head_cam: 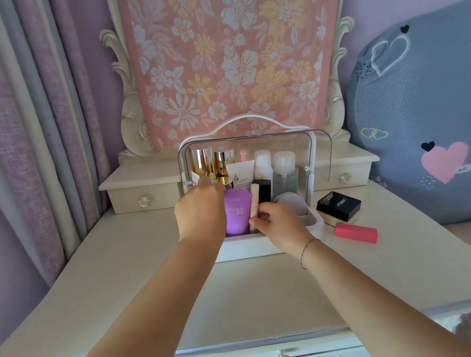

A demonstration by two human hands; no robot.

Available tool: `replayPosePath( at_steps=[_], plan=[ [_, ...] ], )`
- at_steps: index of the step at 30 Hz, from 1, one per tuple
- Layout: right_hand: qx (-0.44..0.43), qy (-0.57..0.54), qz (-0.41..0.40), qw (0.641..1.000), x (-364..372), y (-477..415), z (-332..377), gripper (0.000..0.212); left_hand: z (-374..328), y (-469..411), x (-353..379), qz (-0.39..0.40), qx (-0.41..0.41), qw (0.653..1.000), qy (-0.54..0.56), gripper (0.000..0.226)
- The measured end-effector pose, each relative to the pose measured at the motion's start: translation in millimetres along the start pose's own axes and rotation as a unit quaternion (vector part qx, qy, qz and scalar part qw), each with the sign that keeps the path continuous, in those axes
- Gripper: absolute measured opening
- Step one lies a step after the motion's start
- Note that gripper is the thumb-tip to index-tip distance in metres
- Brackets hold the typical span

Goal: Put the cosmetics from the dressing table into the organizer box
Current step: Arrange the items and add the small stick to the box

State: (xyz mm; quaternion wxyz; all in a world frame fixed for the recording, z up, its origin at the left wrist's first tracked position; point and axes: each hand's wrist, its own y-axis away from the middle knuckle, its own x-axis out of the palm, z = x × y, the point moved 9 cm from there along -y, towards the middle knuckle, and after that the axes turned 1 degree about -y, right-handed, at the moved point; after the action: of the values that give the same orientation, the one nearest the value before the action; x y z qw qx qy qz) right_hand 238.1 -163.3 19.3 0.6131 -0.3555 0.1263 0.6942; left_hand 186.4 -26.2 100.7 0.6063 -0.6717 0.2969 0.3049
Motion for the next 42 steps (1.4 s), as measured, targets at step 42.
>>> replayPosePath(
  at_steps=[42],
  plan=[
    [-0.109, 0.023, -0.19, 0.975, -49.4, 43.4, 8.4, 0.015, -28.3, 53.2, -33.8, -0.124, 0.118, 0.971, 0.168, 0.017]
  ],
)
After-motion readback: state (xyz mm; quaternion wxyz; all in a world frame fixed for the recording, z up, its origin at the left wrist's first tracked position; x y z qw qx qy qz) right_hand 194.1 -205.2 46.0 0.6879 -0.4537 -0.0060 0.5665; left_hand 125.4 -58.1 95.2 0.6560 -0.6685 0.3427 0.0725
